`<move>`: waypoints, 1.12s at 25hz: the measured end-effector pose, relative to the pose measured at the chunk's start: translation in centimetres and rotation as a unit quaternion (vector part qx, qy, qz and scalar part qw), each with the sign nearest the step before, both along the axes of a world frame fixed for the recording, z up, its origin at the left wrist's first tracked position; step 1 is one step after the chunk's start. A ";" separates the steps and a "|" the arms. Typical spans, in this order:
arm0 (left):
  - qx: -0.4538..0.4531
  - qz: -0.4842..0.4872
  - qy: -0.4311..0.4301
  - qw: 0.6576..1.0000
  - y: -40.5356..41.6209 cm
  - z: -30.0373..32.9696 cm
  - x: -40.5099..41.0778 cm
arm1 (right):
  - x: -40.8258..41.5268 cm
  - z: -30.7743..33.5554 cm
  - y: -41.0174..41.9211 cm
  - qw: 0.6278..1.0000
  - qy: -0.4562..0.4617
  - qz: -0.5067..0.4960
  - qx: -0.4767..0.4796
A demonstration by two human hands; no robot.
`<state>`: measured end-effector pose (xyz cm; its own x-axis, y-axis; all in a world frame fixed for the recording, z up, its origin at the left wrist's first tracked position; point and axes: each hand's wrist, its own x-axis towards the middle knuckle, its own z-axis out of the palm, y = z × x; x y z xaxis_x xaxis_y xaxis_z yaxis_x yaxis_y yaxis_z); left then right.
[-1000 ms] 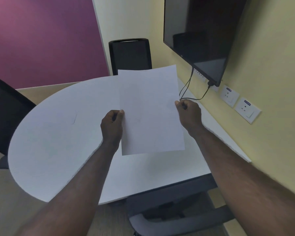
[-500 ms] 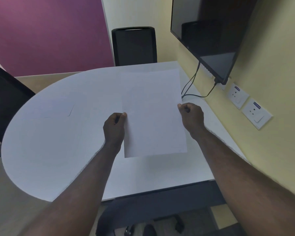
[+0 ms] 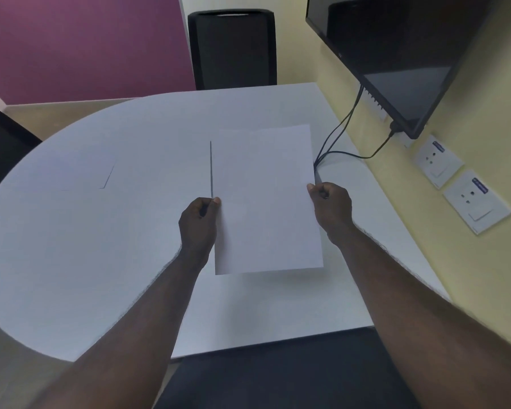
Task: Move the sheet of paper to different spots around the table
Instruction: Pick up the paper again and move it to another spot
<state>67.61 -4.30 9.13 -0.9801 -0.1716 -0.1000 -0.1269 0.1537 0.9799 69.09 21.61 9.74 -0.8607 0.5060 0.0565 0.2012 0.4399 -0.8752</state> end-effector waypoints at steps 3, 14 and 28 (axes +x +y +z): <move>-0.016 0.005 -0.011 1.000 0.6 -1.5 -0.3 | -0.8 -1.8 0.7 1.000 -0.013 -0.001 -0.006; -0.079 0.021 -0.093 0.992 2.3 -9.7 0.1 | -0.7 -10.9 2.3 0.996 -0.089 0.014 -0.011; -0.174 0.018 -0.176 0.969 2.0 -16.5 -0.4 | -1.4 -17.8 2.0 0.983 -0.179 0.030 0.029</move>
<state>67.23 -2.28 -7.38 -0.8886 -0.2876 -0.3574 -0.4552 0.4565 0.7645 67.65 23.64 -8.09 -0.8587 0.4591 -0.2275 0.4636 0.5072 -0.7265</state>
